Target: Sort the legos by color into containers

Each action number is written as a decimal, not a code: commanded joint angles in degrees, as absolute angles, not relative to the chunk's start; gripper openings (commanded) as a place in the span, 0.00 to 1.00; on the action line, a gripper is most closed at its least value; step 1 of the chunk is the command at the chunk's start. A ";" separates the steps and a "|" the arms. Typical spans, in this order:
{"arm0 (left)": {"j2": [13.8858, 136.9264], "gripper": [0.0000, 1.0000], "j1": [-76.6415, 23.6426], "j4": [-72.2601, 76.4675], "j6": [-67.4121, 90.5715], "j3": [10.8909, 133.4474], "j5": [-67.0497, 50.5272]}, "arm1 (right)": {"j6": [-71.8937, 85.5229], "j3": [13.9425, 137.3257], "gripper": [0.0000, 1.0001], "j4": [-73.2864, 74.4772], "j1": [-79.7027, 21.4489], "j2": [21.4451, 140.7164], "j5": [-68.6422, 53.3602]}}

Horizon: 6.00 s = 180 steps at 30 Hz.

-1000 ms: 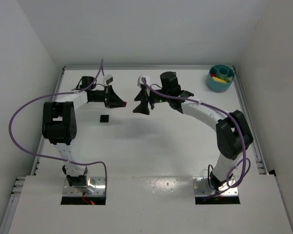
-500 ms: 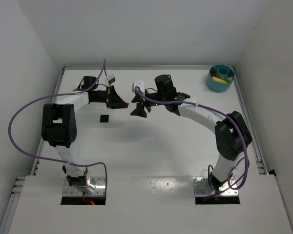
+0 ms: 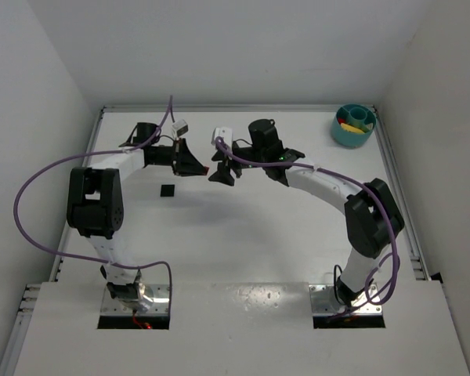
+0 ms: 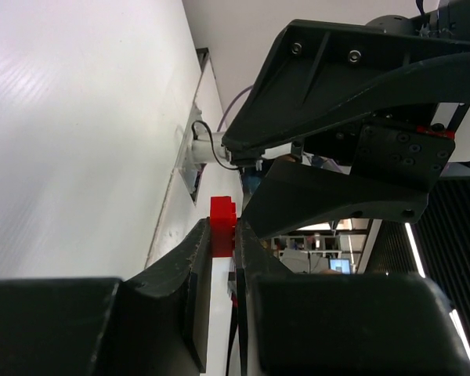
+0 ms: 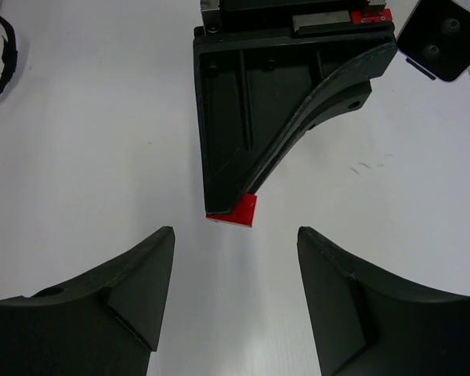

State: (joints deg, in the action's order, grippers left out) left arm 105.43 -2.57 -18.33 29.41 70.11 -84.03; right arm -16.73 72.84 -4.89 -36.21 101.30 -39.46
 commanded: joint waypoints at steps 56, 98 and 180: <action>98.71 0.60 2.10 -29.00 15.05 73.12 -70.15 | -19.07 67.24 0.07 -4.05 -36.04 95.19 -34.64; 98.53 0.60 4.04 -22.94 18.81 76.55 -53.26 | 3.52 115.85 0.00 17.93 -0.79 130.96 24.96; 91.68 0.60 -3.24 -28.21 1.42 73.13 -49.58 | -0.88 73.14 0.58 4.22 0.79 93.71 9.25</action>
